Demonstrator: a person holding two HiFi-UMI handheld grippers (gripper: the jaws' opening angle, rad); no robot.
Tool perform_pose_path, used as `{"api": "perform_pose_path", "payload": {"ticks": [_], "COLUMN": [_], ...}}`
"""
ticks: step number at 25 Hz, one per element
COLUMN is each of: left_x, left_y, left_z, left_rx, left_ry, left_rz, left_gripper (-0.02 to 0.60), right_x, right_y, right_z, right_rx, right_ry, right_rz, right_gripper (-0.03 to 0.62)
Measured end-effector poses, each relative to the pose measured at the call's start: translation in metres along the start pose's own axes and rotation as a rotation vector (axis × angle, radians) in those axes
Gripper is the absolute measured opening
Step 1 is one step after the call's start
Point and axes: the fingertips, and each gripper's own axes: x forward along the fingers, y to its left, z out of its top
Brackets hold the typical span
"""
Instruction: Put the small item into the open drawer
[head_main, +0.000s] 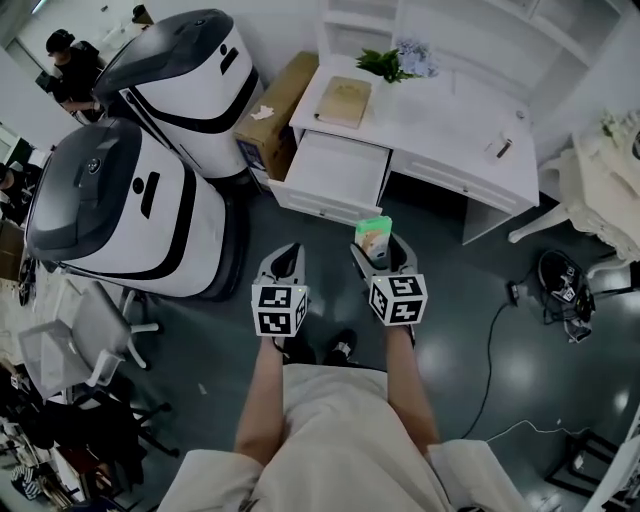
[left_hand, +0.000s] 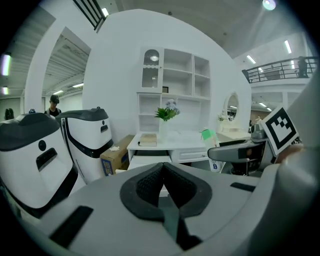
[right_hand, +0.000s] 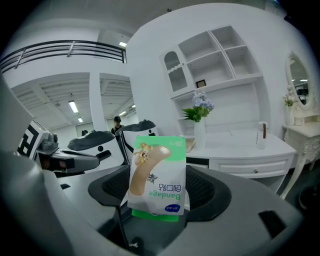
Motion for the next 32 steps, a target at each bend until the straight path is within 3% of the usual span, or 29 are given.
{"api": "perform_pose_path", "payload": {"ticks": [6,12,21,28,32], "left_x": [0.053,0.128,0.226,0.273,0.293], "left_y": [-0.006,0.014,0.062,0.098,0.110], "left_z": [-0.001,0.028,0.082,0.097,0.096], "left_rx": [0.019,0.028,0.035,0.070,0.132], "left_ry": [0.037,0.041,0.039,0.059,0.077], "left_rz": [-0.083,-0.149,-0.209,-0.267,-0.330], "left_gripper": [0.017,0.017,0.017,0.017,0.017], "right_x": [0.015,0.057,0.147,0.207,0.235], "right_y": [-0.034,-0.079,-0.114,-0.125,-0.127], "right_z": [0.012,0.039,0.071,0.082,0.079], "right_rx": [0.008,0.022,0.025,0.037,0.029], "right_ry": [-0.020,-0.043,-0.006,0.033,0.075], "right_rz": [-0.059,-0.144,-0.170,-0.179,-0.170], "right_gripper": [0.365,0.365,0.365,0.365,0.365]}}
